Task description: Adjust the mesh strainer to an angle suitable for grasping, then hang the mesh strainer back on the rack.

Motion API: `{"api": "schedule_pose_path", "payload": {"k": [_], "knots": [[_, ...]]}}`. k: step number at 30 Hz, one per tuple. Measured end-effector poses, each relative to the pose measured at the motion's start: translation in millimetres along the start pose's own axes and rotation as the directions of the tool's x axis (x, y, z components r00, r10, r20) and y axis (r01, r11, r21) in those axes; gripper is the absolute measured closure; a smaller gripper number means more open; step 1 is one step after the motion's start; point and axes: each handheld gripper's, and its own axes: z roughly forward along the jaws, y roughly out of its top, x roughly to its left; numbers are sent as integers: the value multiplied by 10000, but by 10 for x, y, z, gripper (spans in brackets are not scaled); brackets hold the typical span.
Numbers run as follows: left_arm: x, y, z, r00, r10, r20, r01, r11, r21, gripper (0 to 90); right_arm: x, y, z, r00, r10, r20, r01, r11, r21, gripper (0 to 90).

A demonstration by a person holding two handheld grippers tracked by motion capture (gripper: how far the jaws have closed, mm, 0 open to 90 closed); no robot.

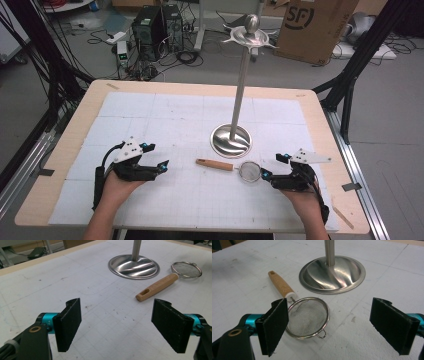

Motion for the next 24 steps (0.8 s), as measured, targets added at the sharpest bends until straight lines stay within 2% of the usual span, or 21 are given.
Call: {"api": "schedule_pose_path", "payload": {"k": [8, 16, 24], "knots": [[102, -40, -86, 9995, -289, -158, 286, 9994, -190, 238, 21, 13, 39, 9999, -108, -50, 109, 9999, 100, 145], [76, -41, -60, 9996, -75, -260, 73, 10000, -65, 238, 21, 12, 23, 10000, -41, -55, 42, 10000, 38, 145], [74, -37, -72, 9995, -116, -283, 111, 9998, -148, 239, 15, 13, 22, 10000, -28, -69, 28, 10000, 30, 145]]}}
